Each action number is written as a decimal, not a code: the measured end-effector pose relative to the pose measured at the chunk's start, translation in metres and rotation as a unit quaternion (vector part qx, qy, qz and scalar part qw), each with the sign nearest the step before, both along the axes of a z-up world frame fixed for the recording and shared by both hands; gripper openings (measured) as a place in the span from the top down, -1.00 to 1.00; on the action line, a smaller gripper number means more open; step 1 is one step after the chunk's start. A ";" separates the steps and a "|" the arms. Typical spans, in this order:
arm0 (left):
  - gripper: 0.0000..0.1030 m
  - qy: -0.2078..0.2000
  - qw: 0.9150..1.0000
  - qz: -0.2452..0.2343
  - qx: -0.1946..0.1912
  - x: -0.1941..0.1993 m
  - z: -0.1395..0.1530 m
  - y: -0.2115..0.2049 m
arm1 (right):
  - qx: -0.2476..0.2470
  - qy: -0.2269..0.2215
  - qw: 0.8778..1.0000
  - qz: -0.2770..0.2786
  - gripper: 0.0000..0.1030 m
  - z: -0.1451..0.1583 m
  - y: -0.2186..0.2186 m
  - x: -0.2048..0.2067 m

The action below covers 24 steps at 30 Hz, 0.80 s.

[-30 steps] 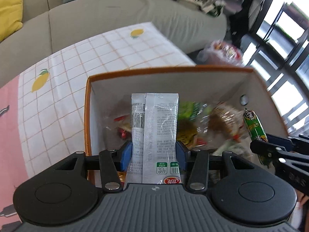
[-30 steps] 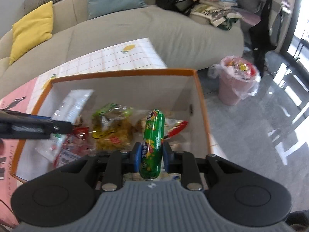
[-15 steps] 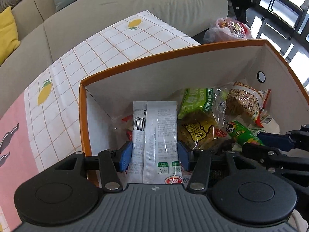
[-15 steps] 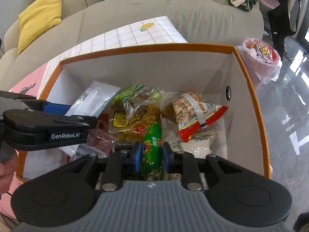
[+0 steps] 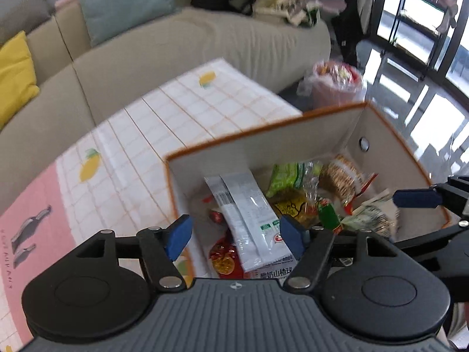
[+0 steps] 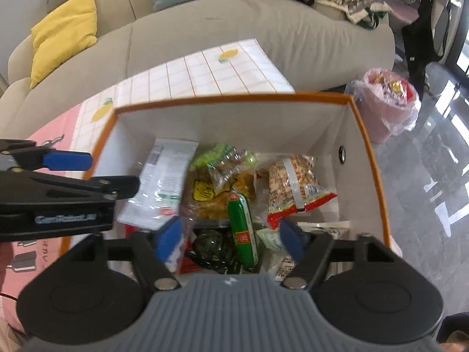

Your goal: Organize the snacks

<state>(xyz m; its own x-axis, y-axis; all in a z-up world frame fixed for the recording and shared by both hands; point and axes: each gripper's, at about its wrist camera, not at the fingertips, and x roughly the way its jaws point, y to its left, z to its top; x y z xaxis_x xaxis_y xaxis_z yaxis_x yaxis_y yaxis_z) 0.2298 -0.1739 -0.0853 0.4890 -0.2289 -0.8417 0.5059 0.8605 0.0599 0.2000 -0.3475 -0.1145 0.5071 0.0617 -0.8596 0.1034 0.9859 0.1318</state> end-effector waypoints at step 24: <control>-0.76 -0.243 0.963 0.102 -0.055 -0.164 0.144 0.114 | -0.078 -0.220 0.968 0.091 -0.94 0.166 0.110 -0.153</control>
<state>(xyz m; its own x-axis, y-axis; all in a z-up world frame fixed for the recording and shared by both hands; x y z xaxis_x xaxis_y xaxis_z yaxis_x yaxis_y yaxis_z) 0.0657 -0.0603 0.0589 0.8639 -0.1606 -0.4774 0.2600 0.9540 0.1495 0.0471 -0.2374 0.0516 0.8188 0.0712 -0.5696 -0.1066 0.9939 -0.0289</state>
